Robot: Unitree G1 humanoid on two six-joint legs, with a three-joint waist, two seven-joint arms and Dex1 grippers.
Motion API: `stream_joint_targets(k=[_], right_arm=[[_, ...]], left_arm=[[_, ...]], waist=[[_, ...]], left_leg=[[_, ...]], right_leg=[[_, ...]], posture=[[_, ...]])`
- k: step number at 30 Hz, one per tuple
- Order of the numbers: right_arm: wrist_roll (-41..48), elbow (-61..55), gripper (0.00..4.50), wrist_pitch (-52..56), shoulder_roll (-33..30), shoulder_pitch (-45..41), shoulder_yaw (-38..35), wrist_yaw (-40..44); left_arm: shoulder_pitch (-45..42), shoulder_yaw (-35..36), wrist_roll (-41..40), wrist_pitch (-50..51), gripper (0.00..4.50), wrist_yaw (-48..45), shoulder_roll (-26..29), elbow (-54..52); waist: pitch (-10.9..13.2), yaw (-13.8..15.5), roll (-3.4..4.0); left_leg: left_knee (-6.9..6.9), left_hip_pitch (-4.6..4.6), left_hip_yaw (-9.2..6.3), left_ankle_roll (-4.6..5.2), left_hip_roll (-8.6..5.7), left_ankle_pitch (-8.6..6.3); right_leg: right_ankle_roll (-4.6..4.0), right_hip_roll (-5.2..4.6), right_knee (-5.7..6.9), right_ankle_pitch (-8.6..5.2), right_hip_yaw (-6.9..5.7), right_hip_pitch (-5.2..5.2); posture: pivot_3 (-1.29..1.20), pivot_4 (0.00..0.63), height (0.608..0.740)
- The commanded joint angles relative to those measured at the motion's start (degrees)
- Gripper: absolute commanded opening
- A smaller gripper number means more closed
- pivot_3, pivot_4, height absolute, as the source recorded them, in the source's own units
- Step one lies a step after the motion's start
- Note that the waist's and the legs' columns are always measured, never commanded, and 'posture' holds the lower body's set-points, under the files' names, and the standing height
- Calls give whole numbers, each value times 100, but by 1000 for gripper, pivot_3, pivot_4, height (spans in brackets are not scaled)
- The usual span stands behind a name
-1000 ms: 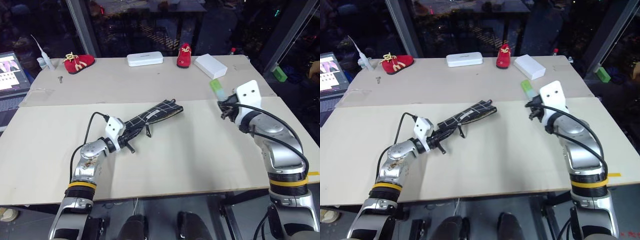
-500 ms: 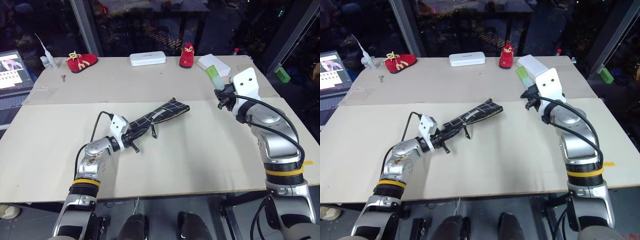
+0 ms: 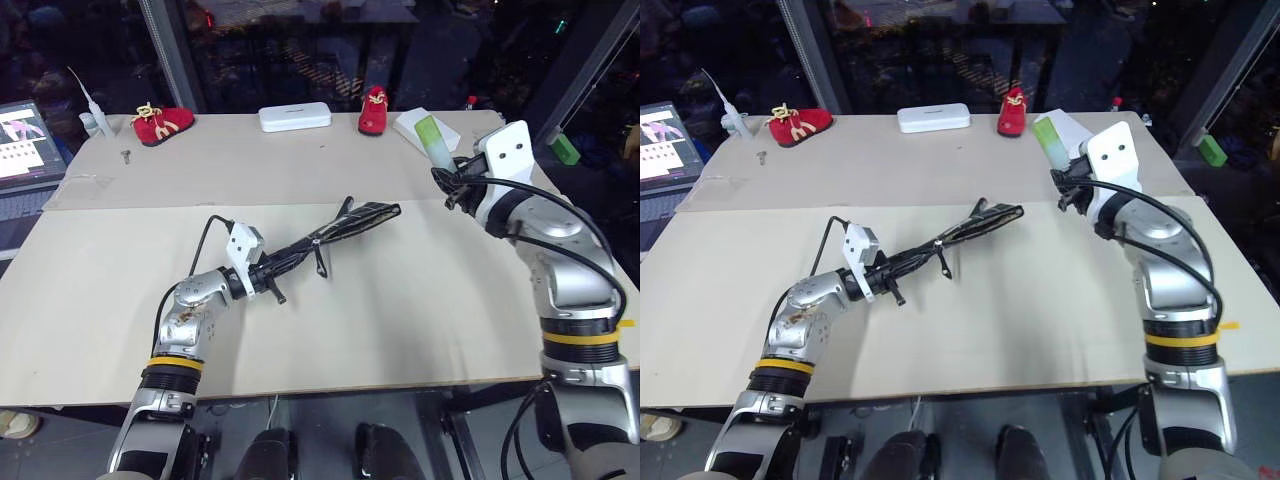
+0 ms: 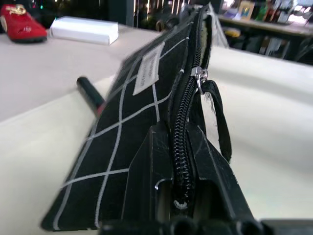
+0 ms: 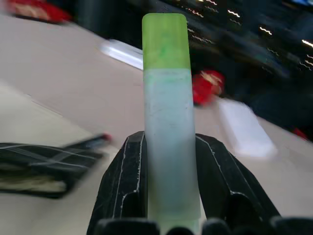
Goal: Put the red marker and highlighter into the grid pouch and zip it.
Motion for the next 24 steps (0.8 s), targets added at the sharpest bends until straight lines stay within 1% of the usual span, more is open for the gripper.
stream_joint_targets(k=[1,6,8,11,17,21,24], right_arm=[[-70,-615,1010,-598,-535,308,501,1059],[-850,-623,1010,-1270,-926,421,1340,1528],[-943,-415,1010,-1281,-733,125,1485,1515],[-1061,-178,1010,-1256,-570,-142,1548,1526],[-1351,180,1010,-1377,-614,-317,1582,1665],[-1593,345,1010,-1429,-683,-396,1657,1759],[-1844,529,1010,-1357,-611,-559,1773,1724]], left_arm=[[32,137,-162,52,0,-40,88,-238],[90,125,-154,77,0,-38,65,-289],[149,72,-156,85,0,-39,20,-377],[207,35,-153,98,0,-47,-6,-444],[233,1,-117,60,0,-88,-22,-448],[223,-20,-86,16,0,-106,-43,-396],[237,-71,-42,-35,0,-136,-59,-380]], waist=[[0,-3,0],[0,-28,-1],[1,-33,-1],[1,-36,-1],[1,38,-1],[1,29,-1],[1,28,-1]], left_leg=[[0,1,0,3,3,-2],[18,9,8,1,3,0],[23,13,8,0,4,0],[23,15,11,-1,5,0],[23,6,9,-1,4,0],[26,3,10,-1,1,0],[27,5,10,-1,1,1]], right_leg=[[0,5,-1,0,1,3],[-3,5,-1,1,13,3],[-3,6,3,1,14,5],[-5,8,3,3,19,4],[-6,7,-2,3,12,1],[-6,2,-3,3,12,1],[-6,3,0,4,12,1]], posture=[[0,150,740],[0,150,740],[0,150,740],[0,150,740],[0,150,740],[0,150,740],[0,150,740]])
